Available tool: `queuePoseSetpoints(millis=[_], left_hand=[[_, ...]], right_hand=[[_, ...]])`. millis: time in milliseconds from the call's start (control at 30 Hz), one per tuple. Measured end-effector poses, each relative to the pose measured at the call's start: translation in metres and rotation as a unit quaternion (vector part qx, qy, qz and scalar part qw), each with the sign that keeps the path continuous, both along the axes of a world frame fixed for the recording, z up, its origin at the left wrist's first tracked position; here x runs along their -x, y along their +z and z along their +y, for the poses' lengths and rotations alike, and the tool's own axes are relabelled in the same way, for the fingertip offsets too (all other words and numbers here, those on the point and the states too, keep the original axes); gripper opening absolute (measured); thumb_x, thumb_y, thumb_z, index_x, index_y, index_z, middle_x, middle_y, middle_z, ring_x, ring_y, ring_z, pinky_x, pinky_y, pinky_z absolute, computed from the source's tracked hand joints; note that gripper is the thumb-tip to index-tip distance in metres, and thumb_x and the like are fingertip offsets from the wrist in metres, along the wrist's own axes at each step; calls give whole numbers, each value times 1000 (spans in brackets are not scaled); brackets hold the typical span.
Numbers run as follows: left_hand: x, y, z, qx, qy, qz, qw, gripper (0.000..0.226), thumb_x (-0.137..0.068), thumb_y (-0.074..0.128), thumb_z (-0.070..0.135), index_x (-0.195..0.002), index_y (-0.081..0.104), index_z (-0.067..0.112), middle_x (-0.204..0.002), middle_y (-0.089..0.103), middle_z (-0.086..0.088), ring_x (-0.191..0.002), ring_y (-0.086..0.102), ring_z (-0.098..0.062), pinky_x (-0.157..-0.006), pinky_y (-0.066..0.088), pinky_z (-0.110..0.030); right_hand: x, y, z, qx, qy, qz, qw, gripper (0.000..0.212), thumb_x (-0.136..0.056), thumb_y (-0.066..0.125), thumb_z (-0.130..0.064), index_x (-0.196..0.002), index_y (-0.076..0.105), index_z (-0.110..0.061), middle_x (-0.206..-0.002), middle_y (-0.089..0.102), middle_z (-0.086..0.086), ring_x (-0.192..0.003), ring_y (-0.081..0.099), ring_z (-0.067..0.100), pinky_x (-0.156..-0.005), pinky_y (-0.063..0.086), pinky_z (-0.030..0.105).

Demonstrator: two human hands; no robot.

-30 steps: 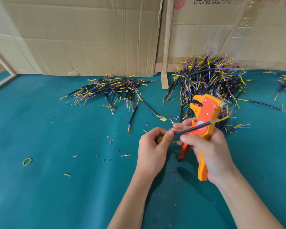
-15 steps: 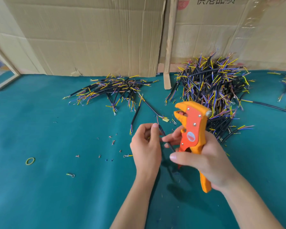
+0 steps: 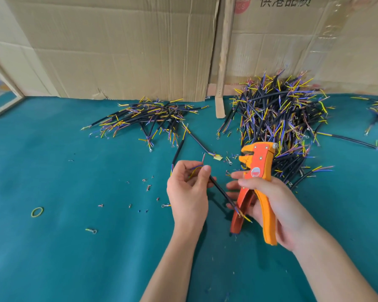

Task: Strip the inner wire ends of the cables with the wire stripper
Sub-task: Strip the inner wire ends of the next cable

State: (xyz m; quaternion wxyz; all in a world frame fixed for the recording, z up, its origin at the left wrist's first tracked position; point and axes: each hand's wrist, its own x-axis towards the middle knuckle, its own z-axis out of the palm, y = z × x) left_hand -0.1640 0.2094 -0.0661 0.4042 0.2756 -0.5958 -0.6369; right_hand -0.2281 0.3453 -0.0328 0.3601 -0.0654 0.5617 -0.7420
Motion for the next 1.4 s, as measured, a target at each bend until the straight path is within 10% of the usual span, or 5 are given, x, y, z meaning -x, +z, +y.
queuePoseSetpoints(millis=[200, 367, 867, 1400], left_hand=[[-3, 1, -3, 72, 29, -29, 997, 15, -97, 62, 6, -90, 59, 19, -67, 66, 12, -64, 69, -22, -70, 59, -43], [-4, 1, -3, 129, 54, -58, 988, 20, -99, 59, 8, -91, 57, 26, -73, 64, 8, -66, 66, -13, -63, 47, -15], [-4, -2, 1, 259, 16, -64, 964, 11, -96, 59, 3, -95, 61, 14, -83, 61, 3, -78, 60, -22, -70, 52, -45], [-4, -2, 2, 221, 3, -66, 973, 21, -94, 65, 6, -97, 60, 26, -85, 67, 9, -78, 65, -12, -73, 54, -31]], right_hand=[[2, 1, 3, 34, 42, -59, 997, 67, -67, 67, -2, -132, 54, -2, -111, 71, 30, -98, 71, 44, -84, 60, 49], [0, 5, 5, 58, 107, -83, 989, 44, -85, 64, -11, -129, 66, -12, -116, 69, 30, -104, 68, 51, -92, 55, 63], [-8, 4, 5, 21, 165, -9, 986, 45, -73, 77, -2, -117, 65, 3, -81, 60, 24, -67, 61, 37, -64, 57, 48], [-9, -6, -1, 28, 136, 0, 990, 41, -80, 77, -21, -101, 57, 7, -62, 41, 10, -44, 40, 23, -44, 40, 32]])
